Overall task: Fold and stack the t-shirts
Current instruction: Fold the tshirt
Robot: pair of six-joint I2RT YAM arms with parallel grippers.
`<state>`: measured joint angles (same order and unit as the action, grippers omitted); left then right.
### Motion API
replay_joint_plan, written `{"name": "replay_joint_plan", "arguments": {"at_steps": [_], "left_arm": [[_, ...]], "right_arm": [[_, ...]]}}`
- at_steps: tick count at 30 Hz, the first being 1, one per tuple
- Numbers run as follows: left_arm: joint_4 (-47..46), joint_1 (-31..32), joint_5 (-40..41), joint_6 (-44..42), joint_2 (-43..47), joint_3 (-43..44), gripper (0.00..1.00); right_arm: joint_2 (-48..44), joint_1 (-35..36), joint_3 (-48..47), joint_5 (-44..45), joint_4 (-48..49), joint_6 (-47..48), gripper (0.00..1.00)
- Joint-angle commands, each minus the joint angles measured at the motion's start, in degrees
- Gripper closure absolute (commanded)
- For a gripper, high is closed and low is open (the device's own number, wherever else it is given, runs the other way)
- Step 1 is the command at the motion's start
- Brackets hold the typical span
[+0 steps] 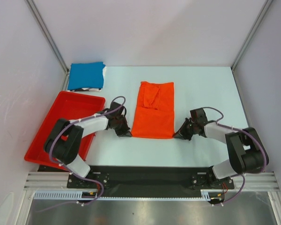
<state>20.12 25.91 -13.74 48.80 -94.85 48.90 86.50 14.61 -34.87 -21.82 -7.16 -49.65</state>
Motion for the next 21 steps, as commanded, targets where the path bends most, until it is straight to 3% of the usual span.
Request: {"name": "replay_joint_plan", "arguments": {"at_steps": [1, 8, 13, 17, 21], "left_arm": [[4.75, 3.0, 8.11, -1.34, 6.86, -4.77, 1.0], [6.77, 11.86, 9.61, 7.52, 19.95, -15.93, 1.0], [9.93, 17.06, 11.62, 12.02, 27.69, -17.71, 1.0], [12.31, 17.6, 13.46, 10.71, 27.97, -13.06, 1.0], [16.43, 13.21, 13.56, 4.3, 21.22, -1.12, 1.0]], "right_arm": [[-5.45, 1.99, 3.31, 4.59, -9.88, 4.73, 1.0], [-25.28, 8.15, 9.55, 7.23, -18.76, 0.44, 1.0], [-34.9, 10.0, 11.67, 6.45, -25.27, -1.5, 1.0], [-32.55, 8.86, 7.47, 6.18, -24.75, 2.78, 1.0], [-21.75, 4.65, -2.63, 3.38, -24.48, 8.93, 1.0]]}}
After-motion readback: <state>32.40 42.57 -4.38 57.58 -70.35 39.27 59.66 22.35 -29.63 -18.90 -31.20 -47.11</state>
